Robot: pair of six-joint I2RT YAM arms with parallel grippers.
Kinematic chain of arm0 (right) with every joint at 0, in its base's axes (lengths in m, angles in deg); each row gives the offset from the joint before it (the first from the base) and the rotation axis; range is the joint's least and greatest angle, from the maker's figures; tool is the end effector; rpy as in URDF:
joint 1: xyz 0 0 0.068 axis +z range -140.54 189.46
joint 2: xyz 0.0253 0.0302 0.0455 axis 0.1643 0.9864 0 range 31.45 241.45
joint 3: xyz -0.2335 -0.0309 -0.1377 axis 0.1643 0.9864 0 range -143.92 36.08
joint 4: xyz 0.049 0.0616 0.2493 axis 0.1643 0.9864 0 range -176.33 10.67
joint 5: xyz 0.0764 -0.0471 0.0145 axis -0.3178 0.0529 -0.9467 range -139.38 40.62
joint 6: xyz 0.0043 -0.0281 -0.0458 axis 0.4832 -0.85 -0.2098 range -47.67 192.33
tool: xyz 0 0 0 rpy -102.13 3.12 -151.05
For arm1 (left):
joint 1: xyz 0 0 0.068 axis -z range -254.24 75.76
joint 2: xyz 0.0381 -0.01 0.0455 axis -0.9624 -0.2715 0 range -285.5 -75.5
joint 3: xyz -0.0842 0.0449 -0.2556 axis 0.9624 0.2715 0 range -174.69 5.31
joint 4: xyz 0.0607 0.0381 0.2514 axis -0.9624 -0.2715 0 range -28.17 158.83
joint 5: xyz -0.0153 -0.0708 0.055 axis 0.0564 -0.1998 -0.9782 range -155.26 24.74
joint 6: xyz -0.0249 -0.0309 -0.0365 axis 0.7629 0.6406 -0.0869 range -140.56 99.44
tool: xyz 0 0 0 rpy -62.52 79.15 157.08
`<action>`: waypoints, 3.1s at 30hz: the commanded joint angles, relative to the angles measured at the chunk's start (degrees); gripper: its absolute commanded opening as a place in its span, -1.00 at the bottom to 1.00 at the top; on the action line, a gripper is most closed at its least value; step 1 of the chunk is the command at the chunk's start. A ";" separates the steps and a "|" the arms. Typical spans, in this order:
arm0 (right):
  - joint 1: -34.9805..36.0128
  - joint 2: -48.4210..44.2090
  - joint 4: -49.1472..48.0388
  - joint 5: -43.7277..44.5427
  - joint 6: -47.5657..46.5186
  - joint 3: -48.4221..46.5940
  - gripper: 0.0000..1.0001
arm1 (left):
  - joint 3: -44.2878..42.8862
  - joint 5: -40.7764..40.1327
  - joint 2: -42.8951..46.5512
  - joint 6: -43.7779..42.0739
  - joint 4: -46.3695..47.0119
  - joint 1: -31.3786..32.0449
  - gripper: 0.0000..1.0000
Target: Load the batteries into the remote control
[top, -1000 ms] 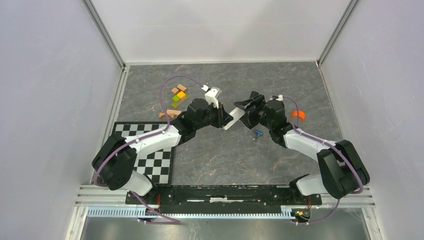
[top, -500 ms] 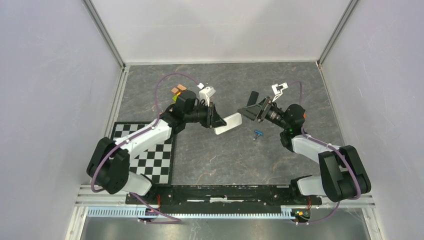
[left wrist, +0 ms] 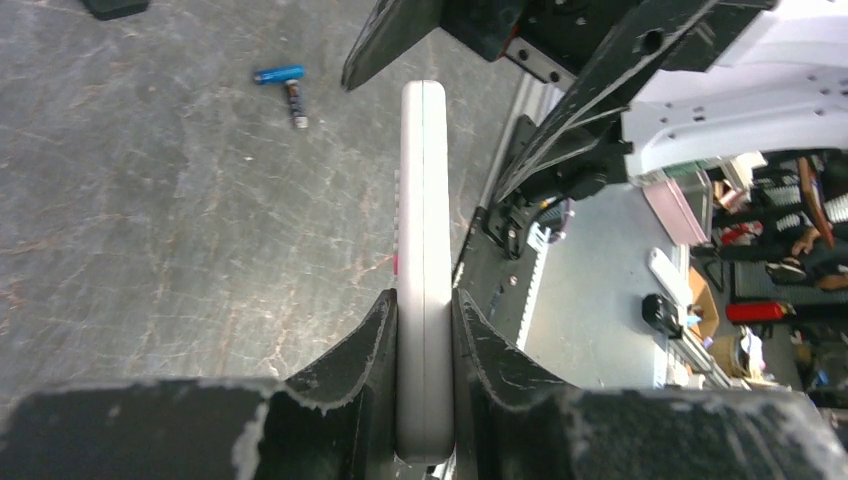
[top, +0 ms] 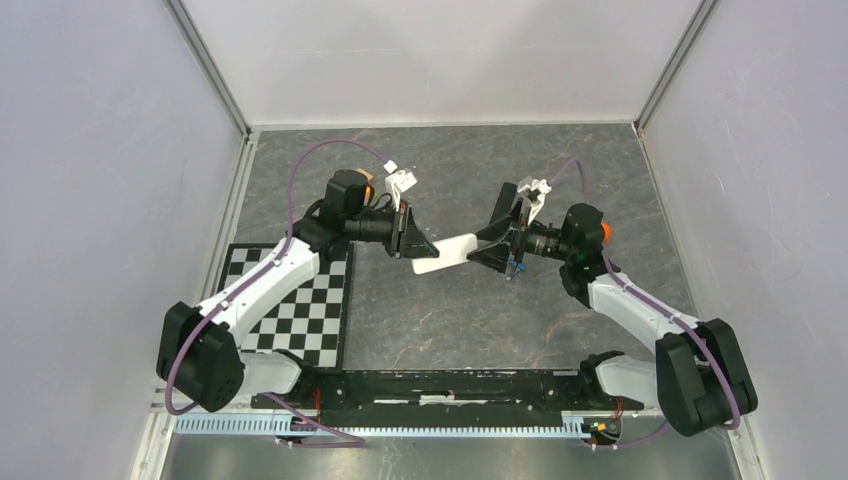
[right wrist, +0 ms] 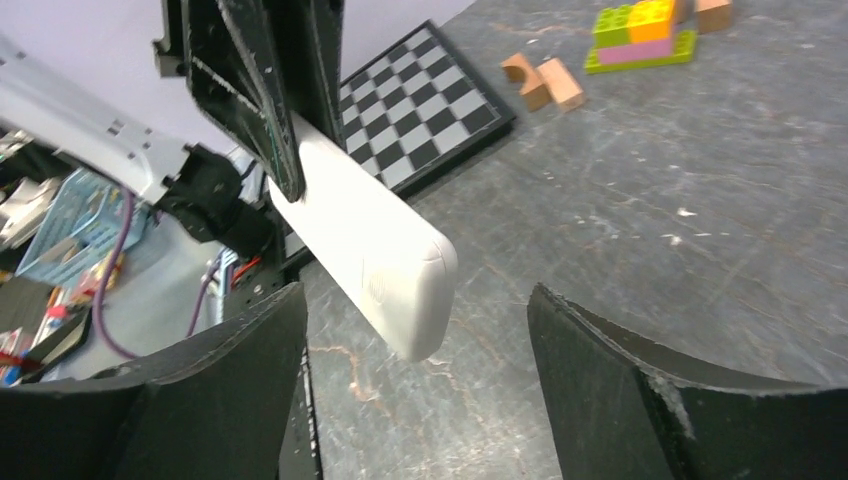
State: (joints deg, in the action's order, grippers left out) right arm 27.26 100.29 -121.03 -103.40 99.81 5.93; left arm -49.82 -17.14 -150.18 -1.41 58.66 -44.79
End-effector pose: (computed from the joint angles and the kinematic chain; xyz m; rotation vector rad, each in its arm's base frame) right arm 0.2274 0.1033 0.2468 -0.6321 1.6827 1.3466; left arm 0.2360 -0.1638 0.2943 0.7395 2.0670 -1.3725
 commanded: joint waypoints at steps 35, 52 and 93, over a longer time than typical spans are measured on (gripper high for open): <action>8.58 3.74 -44.61 20.94 41.86 4.28 -1.00 | 6.68 -5.91 7.50 31.16 33.86 -0.12 0.81; 11.00 7.86 -51.60 29.86 45.74 8.43 -1.00 | 15.21 -10.05 2.45 47.78 60.61 0.07 0.05; 9.66 10.64 -48.00 22.91 37.10 12.65 -0.65 | 18.09 -13.42 2.62 70.83 75.88 -5.43 -0.96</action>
State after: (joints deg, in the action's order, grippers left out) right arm 39.70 109.97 -168.89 -75.12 142.34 17.05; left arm -29.87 -27.98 -150.90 55.23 120.52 -46.19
